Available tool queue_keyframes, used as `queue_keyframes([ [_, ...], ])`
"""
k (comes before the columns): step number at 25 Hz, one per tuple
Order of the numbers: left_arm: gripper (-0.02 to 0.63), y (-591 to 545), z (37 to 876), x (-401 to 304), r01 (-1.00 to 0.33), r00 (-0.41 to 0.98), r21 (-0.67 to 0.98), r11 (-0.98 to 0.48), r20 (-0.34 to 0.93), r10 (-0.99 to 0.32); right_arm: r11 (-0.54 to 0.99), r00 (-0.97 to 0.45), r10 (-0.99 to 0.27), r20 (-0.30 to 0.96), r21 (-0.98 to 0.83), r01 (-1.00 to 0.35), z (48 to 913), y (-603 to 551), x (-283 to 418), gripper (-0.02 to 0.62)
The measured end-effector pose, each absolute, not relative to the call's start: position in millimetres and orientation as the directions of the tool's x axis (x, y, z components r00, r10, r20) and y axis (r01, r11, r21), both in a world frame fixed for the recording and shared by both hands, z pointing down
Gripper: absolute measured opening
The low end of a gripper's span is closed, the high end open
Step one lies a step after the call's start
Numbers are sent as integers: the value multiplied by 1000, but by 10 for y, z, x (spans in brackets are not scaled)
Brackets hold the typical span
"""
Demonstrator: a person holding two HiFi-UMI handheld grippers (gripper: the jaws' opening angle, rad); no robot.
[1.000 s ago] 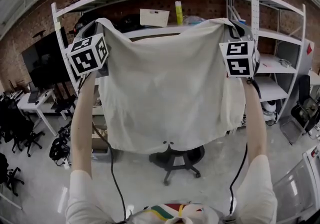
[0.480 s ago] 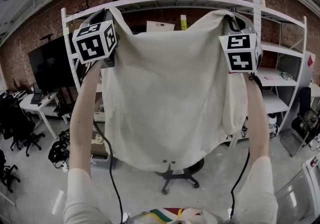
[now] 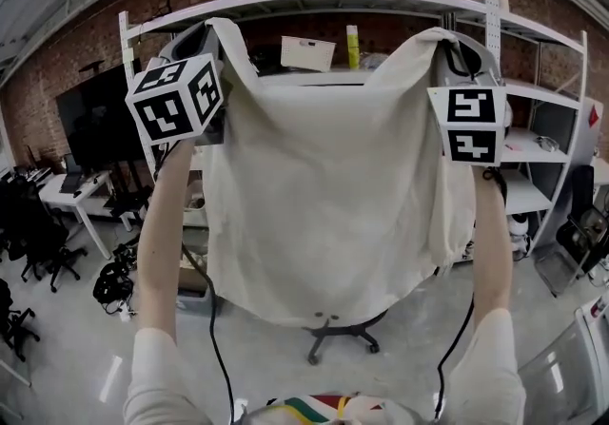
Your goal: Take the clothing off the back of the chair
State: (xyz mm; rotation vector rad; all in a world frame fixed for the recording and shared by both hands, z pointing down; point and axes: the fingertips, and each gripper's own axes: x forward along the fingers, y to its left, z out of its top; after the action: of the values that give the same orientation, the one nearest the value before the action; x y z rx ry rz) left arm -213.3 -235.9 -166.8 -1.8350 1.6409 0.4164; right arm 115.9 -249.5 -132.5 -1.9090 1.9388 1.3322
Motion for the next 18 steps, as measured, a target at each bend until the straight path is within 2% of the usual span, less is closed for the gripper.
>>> queue_keyframes([
  [11,23,-2546,-735,-1754,-955,274,-252,-157,-549,-790,-103,-228,-805,-548,507,-856,-459,-2605,1137,6],
  [18,23,-2839,77,-1683,-961,254,-227,-159,-495,-831,-29,-238,-864,-443,517,-855,333,-2784,1067,6],
])
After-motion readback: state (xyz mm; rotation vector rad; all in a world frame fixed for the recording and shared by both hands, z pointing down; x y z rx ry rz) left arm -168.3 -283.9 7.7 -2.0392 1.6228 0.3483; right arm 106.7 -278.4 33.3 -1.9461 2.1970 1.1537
